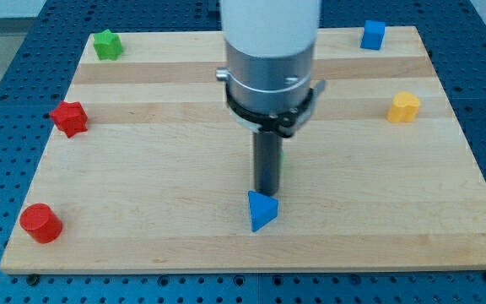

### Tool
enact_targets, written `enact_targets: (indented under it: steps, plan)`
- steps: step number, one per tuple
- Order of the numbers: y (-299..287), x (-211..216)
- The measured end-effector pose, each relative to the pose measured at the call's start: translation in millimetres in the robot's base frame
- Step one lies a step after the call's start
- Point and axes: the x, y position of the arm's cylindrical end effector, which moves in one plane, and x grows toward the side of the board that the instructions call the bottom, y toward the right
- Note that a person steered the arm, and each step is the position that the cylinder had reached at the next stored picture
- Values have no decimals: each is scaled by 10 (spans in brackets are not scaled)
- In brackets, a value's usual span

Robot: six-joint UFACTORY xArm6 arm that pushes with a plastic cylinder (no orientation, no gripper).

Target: Place the green circle vertically below the yellow heart

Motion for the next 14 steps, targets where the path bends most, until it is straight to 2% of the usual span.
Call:
enact_targets:
  steps: [2,3,6,7,8,9,10,11,12,13,14]
  plan:
    - [14,411]
    - [1,301]
    - [-704,-157]
    - [-625,-526]
    - [-225,-645]
    - [374,-573]
    - [855,-327]
    - [975,-326]
    - [764,-537]
    - [439,-555]
    - [400,-303]
